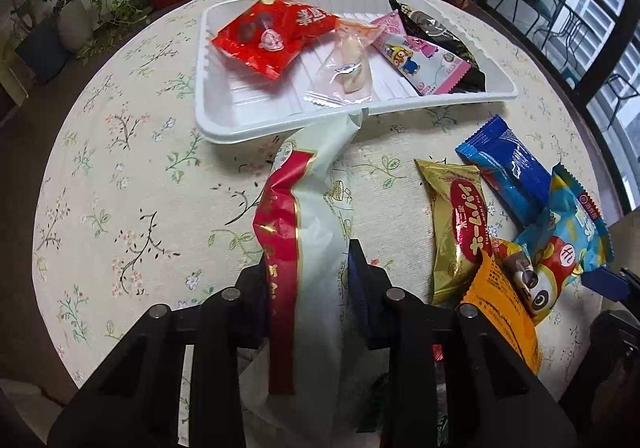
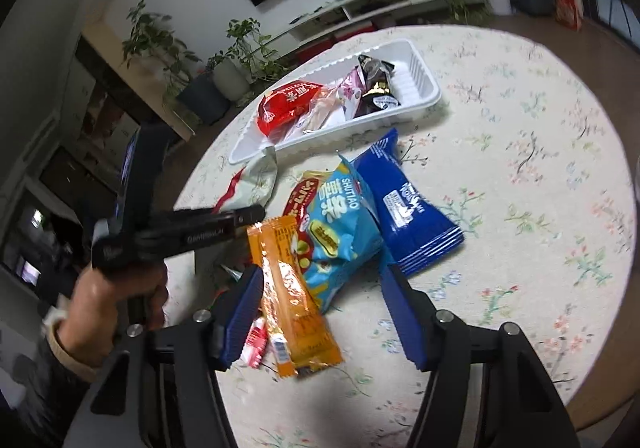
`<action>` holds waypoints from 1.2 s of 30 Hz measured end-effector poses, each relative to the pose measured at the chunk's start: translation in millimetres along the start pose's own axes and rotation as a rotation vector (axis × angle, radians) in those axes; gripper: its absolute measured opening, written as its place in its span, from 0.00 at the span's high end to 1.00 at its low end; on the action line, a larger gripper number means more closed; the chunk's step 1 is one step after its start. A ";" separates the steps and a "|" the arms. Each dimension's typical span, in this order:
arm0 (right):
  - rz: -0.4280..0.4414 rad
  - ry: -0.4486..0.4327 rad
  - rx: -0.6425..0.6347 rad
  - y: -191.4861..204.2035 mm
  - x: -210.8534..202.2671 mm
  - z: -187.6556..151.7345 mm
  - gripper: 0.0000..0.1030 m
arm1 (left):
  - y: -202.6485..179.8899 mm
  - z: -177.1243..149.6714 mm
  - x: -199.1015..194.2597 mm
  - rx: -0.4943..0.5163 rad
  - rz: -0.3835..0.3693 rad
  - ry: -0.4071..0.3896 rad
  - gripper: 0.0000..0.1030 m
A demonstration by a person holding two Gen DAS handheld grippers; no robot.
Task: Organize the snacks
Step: 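Grasp the white-and-red long packet with the left gripper while the right grasps the blue-teal chips bag, then carry both held packets up and over the white tray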
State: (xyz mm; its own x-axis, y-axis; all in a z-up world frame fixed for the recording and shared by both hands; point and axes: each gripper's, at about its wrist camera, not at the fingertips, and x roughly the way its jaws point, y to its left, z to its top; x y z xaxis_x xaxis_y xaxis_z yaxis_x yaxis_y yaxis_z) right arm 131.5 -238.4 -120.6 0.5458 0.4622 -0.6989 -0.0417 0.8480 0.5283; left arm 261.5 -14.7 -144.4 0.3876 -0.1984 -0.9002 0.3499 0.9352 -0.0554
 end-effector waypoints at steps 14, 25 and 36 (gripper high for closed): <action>0.043 -0.002 0.223 -17.0 33.8 12.5 0.42 | 20.8 -40.1 -28.5 -0.088 -0.110 -0.052 0.75; 0.033 -0.031 0.295 -22.8 46.2 13.6 0.42 | 26.0 -47.7 -26.1 -0.113 -0.134 -0.058 0.75; 0.037 -0.057 0.272 -21.7 41.3 11.8 0.64 | 31.0 -50.1 -28.5 -0.134 -0.153 -0.069 0.76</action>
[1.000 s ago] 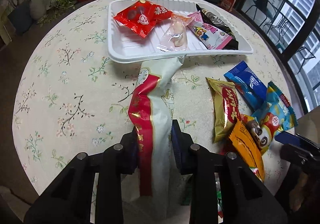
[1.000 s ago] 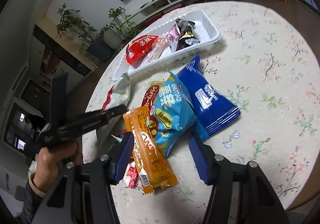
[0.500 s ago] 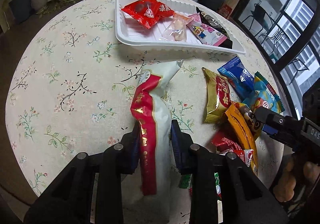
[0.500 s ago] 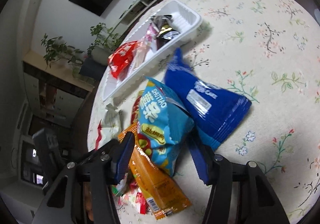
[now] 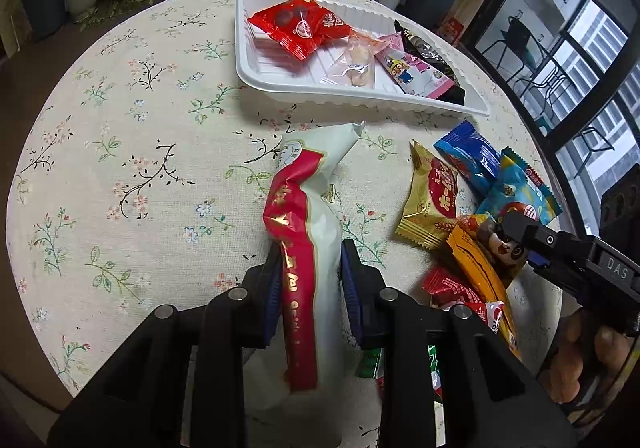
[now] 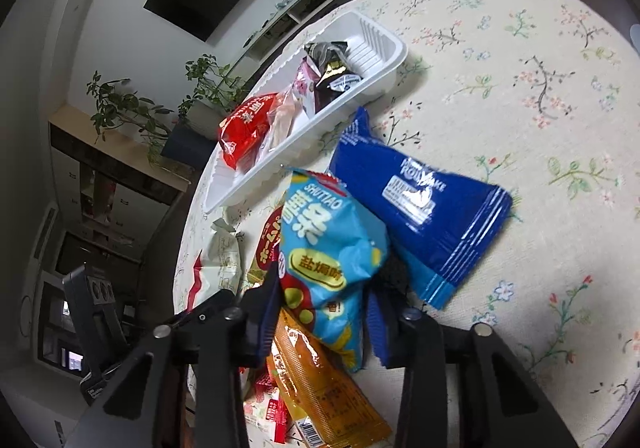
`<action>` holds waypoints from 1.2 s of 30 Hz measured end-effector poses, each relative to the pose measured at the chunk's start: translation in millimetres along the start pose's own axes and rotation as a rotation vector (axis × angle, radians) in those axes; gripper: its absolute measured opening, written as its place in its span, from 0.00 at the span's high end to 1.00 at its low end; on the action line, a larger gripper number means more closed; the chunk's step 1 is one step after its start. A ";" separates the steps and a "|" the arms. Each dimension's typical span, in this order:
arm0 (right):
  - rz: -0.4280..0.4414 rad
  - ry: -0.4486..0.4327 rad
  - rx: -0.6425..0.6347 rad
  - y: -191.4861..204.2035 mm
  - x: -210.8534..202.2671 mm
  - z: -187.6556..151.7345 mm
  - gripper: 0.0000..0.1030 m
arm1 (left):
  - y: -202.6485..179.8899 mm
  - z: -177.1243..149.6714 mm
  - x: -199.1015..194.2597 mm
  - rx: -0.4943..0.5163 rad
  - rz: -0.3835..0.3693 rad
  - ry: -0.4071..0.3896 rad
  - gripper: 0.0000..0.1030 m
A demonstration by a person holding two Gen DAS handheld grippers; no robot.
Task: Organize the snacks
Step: 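Carry both held packets up and over the white tray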
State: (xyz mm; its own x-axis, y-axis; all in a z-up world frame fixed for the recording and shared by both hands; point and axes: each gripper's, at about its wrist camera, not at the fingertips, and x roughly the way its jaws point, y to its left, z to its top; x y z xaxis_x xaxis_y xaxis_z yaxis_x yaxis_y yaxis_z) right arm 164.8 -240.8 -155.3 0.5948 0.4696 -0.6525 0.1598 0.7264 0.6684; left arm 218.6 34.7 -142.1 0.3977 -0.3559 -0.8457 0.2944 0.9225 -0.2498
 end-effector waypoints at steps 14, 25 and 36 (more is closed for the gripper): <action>0.015 -0.068 -0.035 3.2 -28.8 -2.9 0.68 | -2.0 0.0 -4.2 -0.001 -0.016 0.001 0.81; 0.044 -0.107 -0.043 2.2 -56.6 -4.0 0.68 | 7.4 0.5 -22.4 -0.063 -0.069 -0.034 0.81; 0.057 -0.161 -0.083 10.8 -95.8 43.1 0.68 | 7.7 42.5 -67.9 -0.096 -0.136 -0.142 0.81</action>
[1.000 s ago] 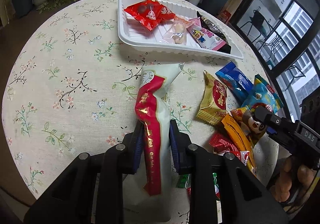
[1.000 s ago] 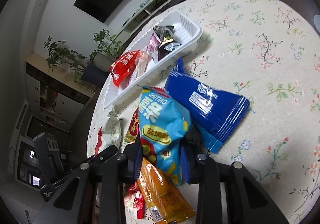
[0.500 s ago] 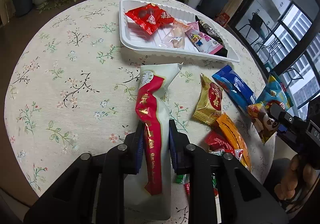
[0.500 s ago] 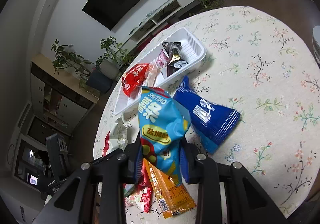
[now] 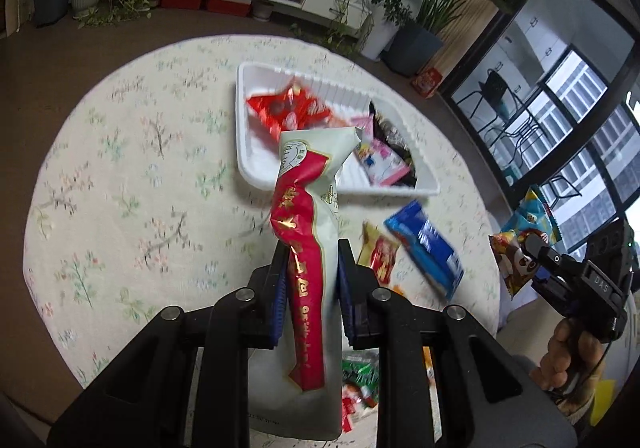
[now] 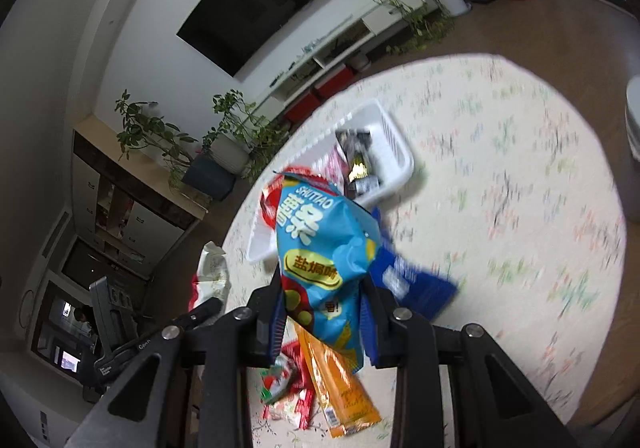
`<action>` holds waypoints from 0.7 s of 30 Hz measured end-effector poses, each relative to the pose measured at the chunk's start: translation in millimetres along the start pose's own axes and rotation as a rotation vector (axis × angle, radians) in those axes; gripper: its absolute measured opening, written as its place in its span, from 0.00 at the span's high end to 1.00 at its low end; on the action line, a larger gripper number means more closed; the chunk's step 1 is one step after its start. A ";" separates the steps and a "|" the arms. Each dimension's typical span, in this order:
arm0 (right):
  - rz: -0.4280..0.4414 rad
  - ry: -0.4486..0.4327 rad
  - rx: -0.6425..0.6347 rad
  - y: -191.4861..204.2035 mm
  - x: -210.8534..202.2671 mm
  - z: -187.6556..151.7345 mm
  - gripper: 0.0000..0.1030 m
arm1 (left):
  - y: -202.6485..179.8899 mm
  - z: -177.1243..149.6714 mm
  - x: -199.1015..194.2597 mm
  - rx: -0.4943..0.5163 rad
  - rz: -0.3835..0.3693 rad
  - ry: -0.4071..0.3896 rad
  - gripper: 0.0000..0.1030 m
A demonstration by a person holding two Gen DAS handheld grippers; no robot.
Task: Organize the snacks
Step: 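Carry both held packets up and over the white tray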
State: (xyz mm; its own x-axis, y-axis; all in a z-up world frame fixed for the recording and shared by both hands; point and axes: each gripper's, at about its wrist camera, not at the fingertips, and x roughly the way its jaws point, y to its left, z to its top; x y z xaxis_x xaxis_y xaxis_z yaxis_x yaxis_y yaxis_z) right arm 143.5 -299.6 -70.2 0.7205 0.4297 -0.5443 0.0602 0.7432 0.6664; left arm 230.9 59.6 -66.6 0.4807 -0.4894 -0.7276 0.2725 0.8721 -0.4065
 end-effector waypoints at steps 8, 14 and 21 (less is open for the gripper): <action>-0.007 0.001 -0.120 28.8 0.7 78.6 0.68 | -26.8 73.8 -6.7 0.051 -0.001 -0.078 0.81; 0.012 0.054 -0.189 59.4 37.2 124.7 0.68 | -41.8 119.6 19.7 0.058 -0.006 -0.078 0.81; 0.017 0.206 -0.161 66.9 125.0 148.9 0.68 | -48.5 141.4 77.4 0.057 0.013 -0.040 0.81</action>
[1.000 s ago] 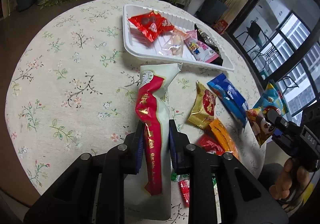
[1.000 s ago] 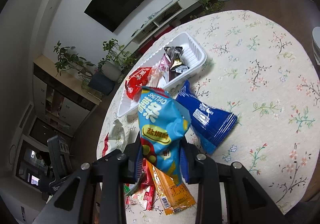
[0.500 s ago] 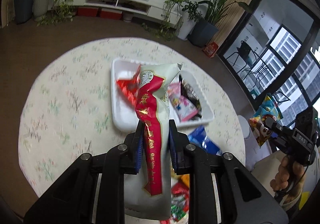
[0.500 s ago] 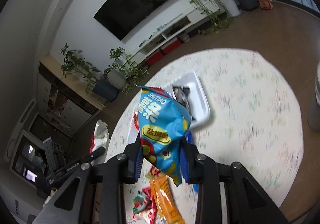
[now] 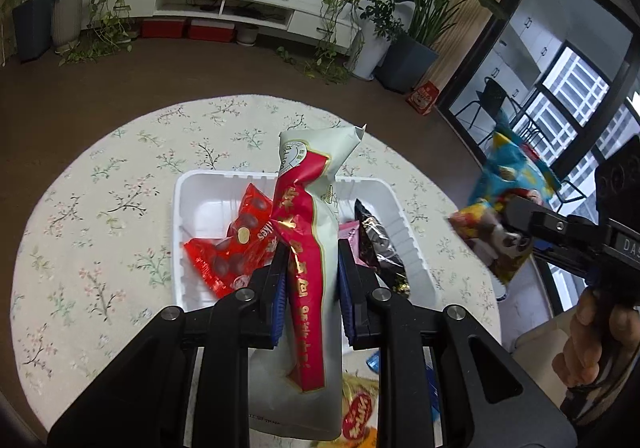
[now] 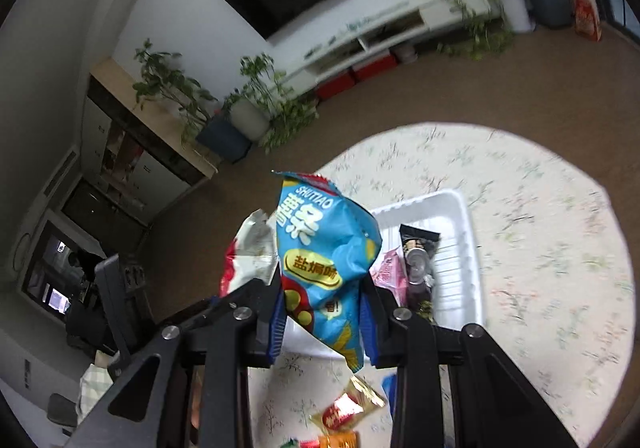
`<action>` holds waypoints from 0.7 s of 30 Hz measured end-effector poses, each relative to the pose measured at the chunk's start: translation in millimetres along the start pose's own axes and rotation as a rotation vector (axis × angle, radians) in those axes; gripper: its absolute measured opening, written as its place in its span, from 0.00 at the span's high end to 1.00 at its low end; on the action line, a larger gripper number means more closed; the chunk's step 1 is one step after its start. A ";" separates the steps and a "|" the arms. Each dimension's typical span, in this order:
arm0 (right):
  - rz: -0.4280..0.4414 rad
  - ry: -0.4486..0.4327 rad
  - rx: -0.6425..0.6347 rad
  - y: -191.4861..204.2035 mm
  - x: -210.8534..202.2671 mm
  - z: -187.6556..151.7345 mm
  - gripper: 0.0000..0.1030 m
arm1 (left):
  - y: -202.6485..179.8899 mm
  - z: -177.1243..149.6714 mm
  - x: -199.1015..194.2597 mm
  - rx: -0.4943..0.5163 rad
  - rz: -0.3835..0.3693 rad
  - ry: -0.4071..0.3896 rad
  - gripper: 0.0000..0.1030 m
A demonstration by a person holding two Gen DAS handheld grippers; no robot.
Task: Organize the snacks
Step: 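Carry both held packets up and over the white tray, then lower both packets into the white tray and open both grippers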
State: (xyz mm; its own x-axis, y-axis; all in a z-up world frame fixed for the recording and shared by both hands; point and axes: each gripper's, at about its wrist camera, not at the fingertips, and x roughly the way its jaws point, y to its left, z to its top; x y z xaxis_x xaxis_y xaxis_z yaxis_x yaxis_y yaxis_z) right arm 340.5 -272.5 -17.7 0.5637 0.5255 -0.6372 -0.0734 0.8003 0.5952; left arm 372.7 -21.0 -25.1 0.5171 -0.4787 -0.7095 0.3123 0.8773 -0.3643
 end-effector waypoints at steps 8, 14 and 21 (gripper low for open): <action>-0.050 0.124 0.042 -15.0 74.2 3.6 0.68 | 4.3 -7.0 60.0 -0.013 0.029 0.034 0.81; -0.076 0.159 0.053 -25.4 100.6 -1.3 0.68 | 8.0 -10.2 88.8 -0.003 0.046 0.035 0.81; -0.101 0.188 0.039 -25.9 116.5 -5.9 0.68 | 13.3 -18.3 113.9 -0.005 0.077 0.036 0.81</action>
State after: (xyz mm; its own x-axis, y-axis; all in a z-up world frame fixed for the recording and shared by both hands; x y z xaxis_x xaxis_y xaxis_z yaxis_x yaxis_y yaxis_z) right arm 403.2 -230.4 -110.3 0.4034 0.4906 -0.7724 0.0093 0.8418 0.5396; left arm 421.2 -63.2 -121.8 0.5108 -0.4082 -0.7566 0.2689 0.9118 -0.3104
